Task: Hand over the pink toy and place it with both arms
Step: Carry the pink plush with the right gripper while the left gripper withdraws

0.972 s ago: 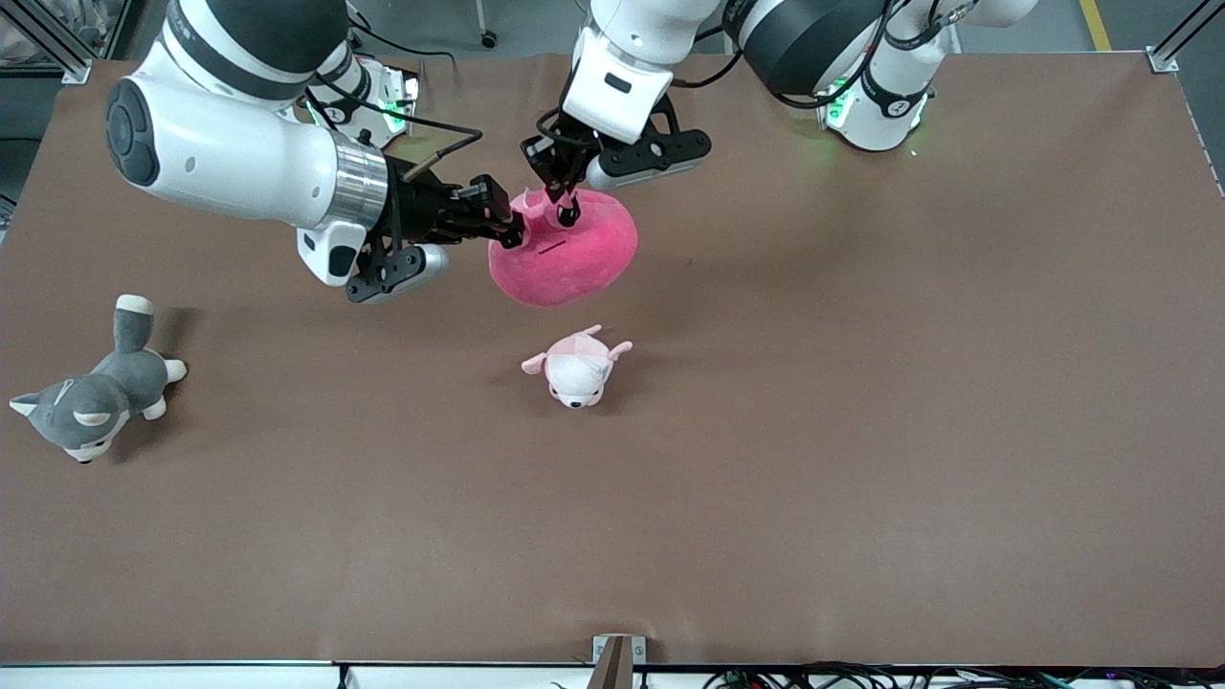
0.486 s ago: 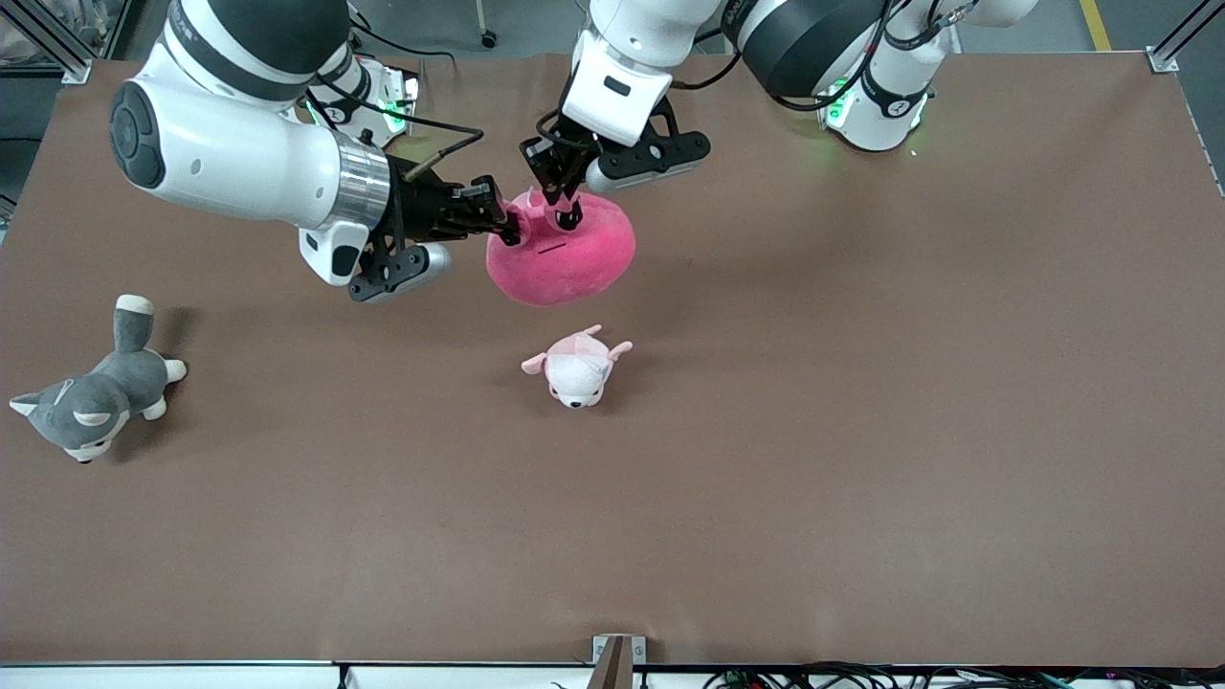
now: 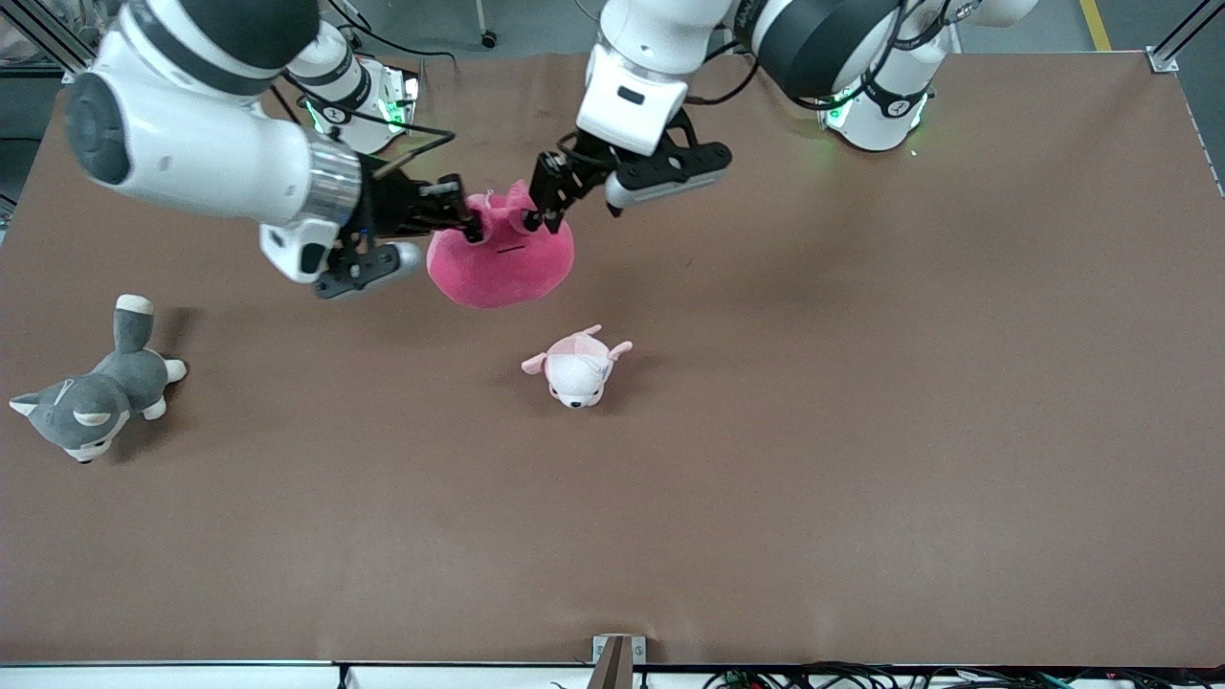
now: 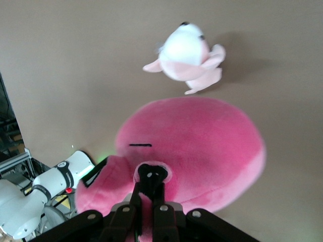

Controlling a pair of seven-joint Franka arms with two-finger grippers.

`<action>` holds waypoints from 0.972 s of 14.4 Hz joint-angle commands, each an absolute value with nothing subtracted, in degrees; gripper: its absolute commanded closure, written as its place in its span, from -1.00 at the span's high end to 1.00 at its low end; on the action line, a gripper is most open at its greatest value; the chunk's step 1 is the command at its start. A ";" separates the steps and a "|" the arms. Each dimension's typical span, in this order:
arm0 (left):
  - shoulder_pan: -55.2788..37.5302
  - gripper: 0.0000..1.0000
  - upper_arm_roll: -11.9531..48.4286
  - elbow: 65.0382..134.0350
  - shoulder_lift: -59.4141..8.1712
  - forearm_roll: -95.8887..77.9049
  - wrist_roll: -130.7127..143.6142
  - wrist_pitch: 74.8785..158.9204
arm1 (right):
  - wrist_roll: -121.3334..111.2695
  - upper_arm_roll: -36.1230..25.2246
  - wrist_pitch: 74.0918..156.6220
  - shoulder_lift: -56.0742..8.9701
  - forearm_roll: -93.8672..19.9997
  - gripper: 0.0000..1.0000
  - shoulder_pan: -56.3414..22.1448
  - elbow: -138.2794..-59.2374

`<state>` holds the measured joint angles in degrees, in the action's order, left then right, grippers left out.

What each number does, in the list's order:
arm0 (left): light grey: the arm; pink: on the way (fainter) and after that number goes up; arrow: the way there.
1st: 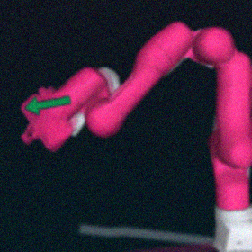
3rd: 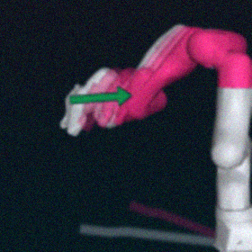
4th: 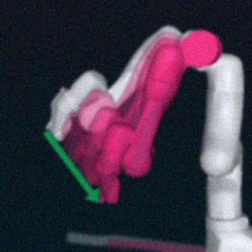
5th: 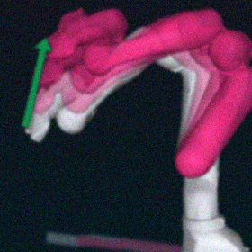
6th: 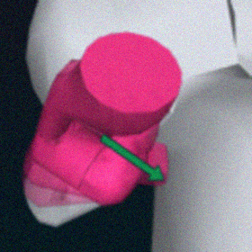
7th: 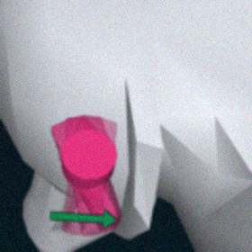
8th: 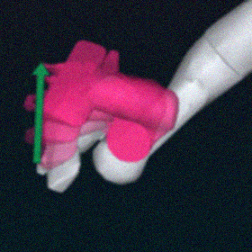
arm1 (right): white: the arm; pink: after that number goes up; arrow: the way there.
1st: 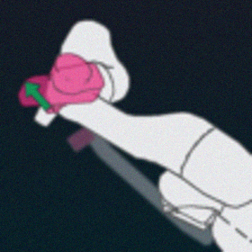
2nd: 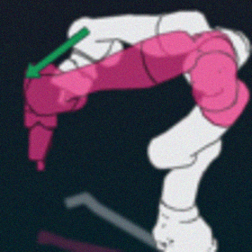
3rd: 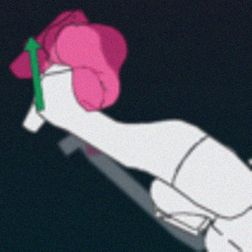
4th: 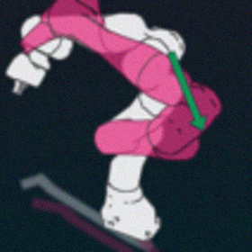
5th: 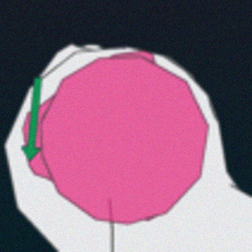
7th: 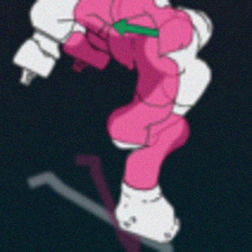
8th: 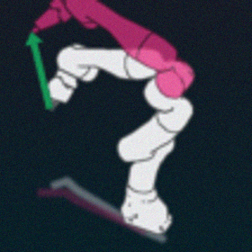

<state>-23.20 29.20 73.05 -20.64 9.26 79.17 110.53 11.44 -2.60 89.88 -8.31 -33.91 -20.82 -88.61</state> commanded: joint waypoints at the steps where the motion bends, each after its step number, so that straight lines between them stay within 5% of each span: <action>1: -18.40 1.00 29.09 72.95 -20.22 12.65 72.80 104.71 | 8.18 -2.55 88.42 -7.64 -34.01 -0.99 -12.86 -88.77; 14: 5.96 1.00 29.27 72.95 -15.47 12.31 37.64 87.63 | -4.21 -2.64 89.47 -19.33 -30.59 -0.99 5.00 -88.94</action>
